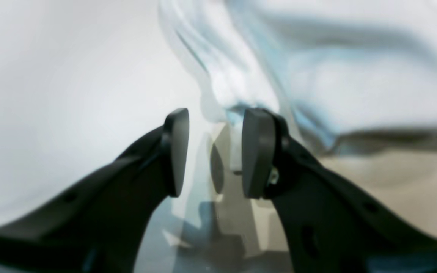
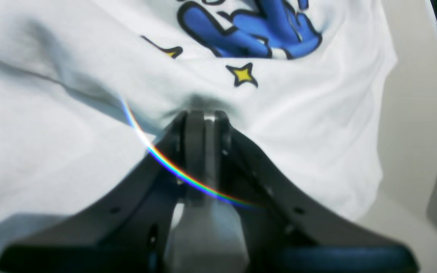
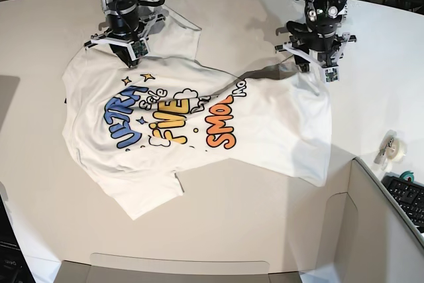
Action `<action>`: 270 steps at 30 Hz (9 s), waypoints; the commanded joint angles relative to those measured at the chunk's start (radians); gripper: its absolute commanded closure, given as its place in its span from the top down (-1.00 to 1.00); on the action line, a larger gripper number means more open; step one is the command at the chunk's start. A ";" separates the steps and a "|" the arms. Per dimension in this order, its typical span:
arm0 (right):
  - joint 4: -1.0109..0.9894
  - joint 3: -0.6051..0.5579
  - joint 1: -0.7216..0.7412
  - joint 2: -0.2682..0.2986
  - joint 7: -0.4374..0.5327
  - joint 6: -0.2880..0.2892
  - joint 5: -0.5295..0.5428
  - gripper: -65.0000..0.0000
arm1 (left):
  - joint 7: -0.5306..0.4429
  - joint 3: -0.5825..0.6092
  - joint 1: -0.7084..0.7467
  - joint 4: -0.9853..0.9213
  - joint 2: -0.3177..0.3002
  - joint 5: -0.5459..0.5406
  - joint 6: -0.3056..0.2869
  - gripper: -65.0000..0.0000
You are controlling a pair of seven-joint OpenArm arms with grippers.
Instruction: Layout the t-shirt on the table in an organized manner, then fold the t-shirt properly
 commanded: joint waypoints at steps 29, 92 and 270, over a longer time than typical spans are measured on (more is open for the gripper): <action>-0.023 0.160 0.005 0.170 -0.125 0.038 0.012 -0.84 | 0.004 -0.111 0.058 -0.047 -0.077 0.248 -0.002 -0.35; -0.155 -0.492 0.581 -0.032 -0.277 0.029 0.009 -0.85 | 0.159 -0.134 0.090 0.156 -0.144 -0.197 -0.193 -0.03; -0.152 -0.491 0.567 -0.092 -0.272 -0.058 0.011 -0.85 | 0.196 -0.303 -0.752 -0.569 0.238 -0.502 -0.197 -1.00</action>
